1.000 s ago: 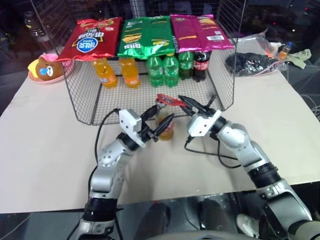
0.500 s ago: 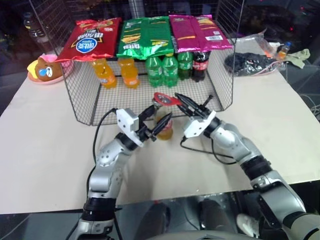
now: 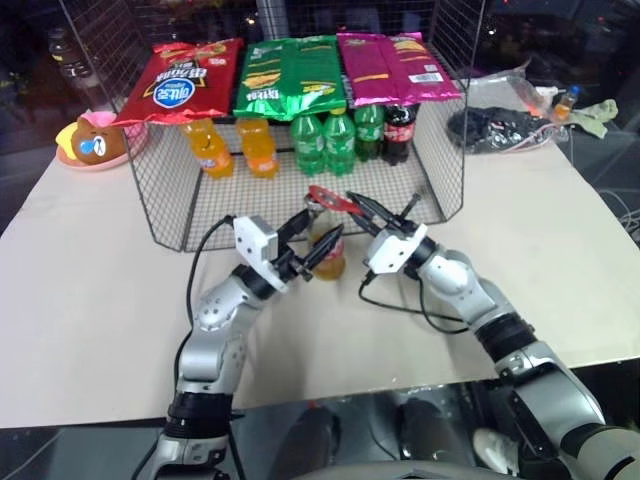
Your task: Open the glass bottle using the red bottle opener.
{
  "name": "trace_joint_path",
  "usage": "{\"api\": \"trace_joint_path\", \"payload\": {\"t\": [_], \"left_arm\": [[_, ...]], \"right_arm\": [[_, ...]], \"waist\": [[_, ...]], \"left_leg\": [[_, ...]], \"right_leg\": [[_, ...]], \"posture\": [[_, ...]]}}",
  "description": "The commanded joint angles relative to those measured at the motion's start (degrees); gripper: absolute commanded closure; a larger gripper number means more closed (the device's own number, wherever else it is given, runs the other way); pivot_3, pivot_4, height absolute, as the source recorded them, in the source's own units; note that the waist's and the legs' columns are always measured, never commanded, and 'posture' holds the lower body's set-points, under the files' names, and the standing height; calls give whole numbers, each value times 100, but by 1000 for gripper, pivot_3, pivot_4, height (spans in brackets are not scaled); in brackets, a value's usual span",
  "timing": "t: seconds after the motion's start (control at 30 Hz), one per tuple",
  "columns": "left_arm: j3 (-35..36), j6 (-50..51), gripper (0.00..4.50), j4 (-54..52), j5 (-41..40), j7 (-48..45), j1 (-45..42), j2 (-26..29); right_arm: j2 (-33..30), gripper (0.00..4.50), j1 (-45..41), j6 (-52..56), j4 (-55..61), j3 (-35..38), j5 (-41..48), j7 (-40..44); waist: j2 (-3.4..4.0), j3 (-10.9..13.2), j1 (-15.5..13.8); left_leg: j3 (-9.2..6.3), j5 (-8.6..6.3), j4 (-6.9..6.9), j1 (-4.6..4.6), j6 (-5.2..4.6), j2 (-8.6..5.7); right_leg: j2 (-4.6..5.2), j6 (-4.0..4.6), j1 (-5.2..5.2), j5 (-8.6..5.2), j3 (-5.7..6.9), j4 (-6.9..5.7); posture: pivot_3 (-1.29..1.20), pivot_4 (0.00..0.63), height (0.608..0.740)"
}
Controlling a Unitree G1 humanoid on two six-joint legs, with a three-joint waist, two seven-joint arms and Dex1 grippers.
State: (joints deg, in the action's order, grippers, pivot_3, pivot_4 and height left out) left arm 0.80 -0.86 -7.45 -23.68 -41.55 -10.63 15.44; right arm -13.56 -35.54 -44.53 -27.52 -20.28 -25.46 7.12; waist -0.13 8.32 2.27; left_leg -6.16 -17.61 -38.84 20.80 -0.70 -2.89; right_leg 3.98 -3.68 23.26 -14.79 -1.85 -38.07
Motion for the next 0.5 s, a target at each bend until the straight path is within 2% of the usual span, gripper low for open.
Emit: {"api": "trace_joint_path", "payload": {"t": [0.03,0.5], "left_arm": [[-106,-31,2128,-16,71,-17,-206,-11],[-97,-37,2128,17,76,-37,-194,-14]], "right_arm": [[18,4500,-96,-259,-68,-553,-517,228],[-265,4500,-666,-279,-147,-427,-1488,-662]], "waist": [[0,0,0],[1,-1,0]], "left_leg": [[1,0,0,0,0,0],[7,0,0,-5,0,1]], "right_leg": [[0,0,0,0,-1,0],[-3,0,-1,0,-7,-2]], "posture": [[0,150,740],[0,150,740]]}}
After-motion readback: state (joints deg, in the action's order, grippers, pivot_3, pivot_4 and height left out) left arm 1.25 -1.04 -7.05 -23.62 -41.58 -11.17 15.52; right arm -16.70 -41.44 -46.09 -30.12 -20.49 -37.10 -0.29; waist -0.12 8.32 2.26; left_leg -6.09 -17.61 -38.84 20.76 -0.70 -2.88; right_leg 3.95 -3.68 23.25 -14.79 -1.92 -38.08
